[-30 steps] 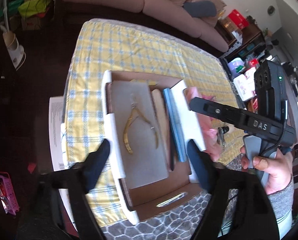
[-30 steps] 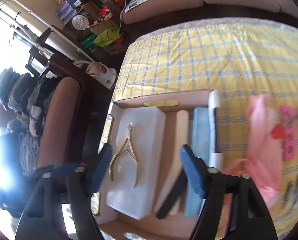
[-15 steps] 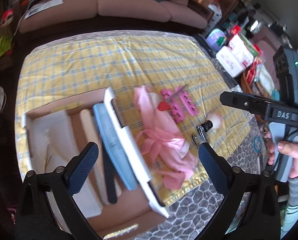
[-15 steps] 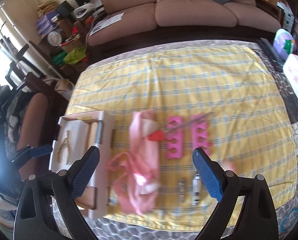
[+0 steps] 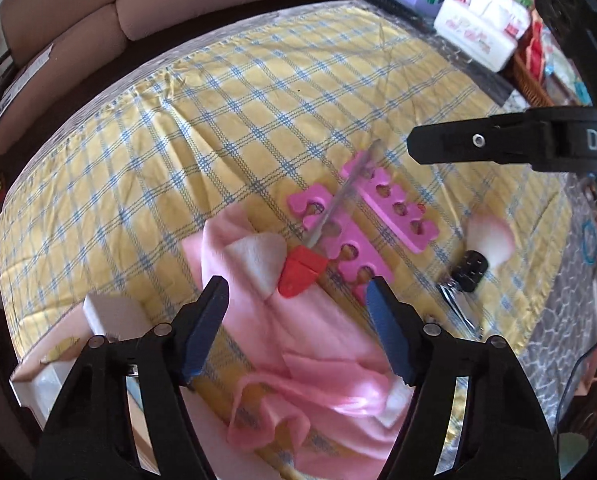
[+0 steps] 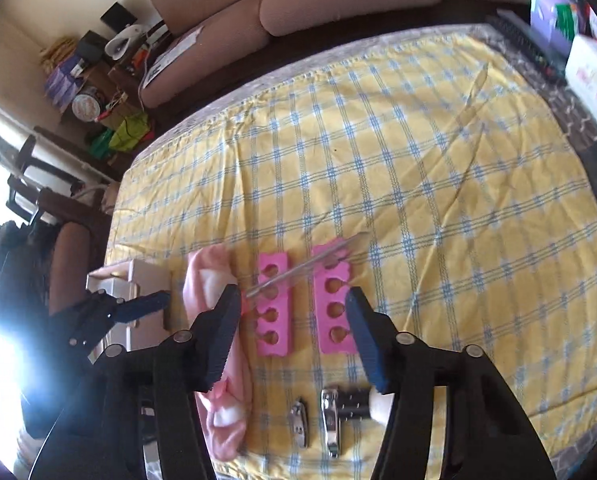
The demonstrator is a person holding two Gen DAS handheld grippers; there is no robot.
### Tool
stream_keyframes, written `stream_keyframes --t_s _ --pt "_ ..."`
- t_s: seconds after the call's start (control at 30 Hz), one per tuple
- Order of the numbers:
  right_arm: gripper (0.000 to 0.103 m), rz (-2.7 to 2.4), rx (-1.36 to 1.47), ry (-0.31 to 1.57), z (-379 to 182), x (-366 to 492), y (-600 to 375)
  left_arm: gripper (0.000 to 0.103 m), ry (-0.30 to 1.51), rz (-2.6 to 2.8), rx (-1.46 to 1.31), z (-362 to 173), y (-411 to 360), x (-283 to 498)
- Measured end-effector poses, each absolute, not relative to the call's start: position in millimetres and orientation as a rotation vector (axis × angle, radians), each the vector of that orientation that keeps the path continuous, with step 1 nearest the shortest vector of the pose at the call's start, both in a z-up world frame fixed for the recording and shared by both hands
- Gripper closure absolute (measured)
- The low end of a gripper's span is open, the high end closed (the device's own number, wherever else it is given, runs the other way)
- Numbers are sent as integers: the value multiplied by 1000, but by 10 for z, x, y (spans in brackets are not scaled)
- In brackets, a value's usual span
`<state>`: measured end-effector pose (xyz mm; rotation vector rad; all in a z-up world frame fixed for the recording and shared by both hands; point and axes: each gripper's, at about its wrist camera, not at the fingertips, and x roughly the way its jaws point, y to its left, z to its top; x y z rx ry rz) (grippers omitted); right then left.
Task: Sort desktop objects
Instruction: 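Move the left tool to the red-handled tool and grasp it, then carry the red-handled tool into the tray beside the files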
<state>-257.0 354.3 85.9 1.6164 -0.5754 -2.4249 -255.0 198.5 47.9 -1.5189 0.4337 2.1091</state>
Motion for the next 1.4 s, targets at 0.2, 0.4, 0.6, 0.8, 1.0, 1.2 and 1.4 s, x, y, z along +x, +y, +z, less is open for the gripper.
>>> stream_keyframes --t_s 0.2,0.4,0.6,0.8,1.0,1.2,1.4 --pt "46 -2407 1689 -673 540 -2866 3731 47 588 2057 -1516 284 2145 -2660" --pt "46 -2360 1699 -805 321 -3033 3820 47 651 2031 -1501 223 2255 -2699" --pt "59 -2346 1693 -884 207 -3085 3857 52 711 2008 -1500 173 2337 -2674" --pt "85 -2369 1707 -877 133 -3075 3891 79 654 1973 -1499 184 2328 -2633" --pt "92 -2421 1657 -816 241 -3063 3850 96 617 1958 -1490 253 2310 -2595" --pt "92 -2479 1583 -734 482 -3048 3735 99 548 1966 -1465 426 2191 -2628" --pt "93 -2494 1520 -699 834 -2987 3600 99 472 1990 -1418 805 2030 -2481"
